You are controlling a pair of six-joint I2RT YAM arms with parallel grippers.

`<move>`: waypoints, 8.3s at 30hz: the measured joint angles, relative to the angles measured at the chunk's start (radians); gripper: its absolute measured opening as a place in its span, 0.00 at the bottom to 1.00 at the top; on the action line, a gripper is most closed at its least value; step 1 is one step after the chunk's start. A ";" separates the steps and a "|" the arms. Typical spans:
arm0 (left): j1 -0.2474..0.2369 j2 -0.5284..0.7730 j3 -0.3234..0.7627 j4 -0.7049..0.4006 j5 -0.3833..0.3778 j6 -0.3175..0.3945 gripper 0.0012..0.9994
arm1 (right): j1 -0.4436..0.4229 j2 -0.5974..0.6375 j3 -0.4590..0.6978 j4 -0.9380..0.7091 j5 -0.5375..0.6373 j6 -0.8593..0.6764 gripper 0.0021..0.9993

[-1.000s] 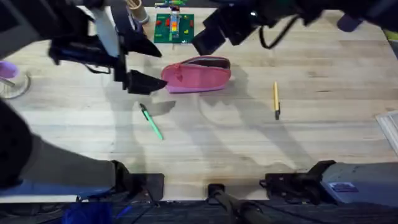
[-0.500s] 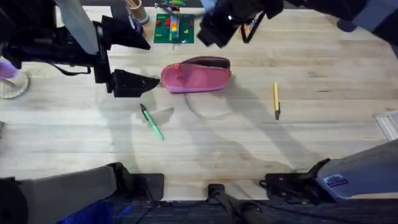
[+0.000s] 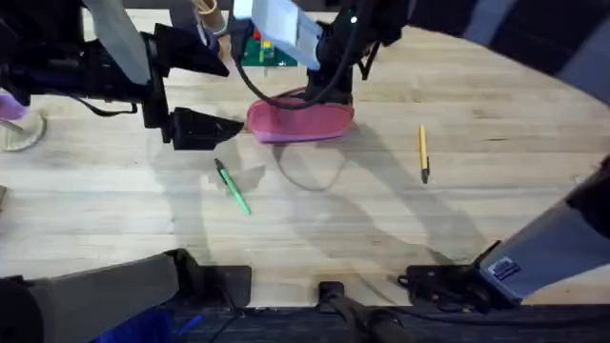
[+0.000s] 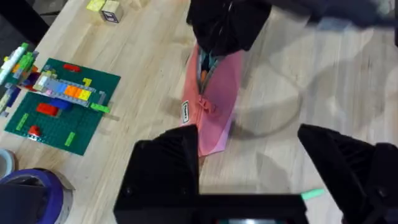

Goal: Unzip the bag, pick up the pens from the table one at a time and place them inside, then zip the bag closed.

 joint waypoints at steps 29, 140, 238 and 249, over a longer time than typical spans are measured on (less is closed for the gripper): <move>0.000 0.000 0.000 0.000 0.000 0.000 0.99 | -0.006 0.148 0.003 0.014 -0.017 -0.076 0.95; 0.000 0.000 0.000 0.026 0.000 0.000 0.99 | -0.591 -0.277 -0.707 0.217 0.094 0.985 0.99; 0.000 0.000 0.000 0.026 -0.003 0.000 0.99 | -0.033 -0.105 -0.470 0.607 -0.146 -0.259 0.96; 0.000 0.000 0.000 -0.051 -0.004 -0.004 1.00 | -0.032 -0.134 -0.470 0.597 -0.141 -0.193 1.00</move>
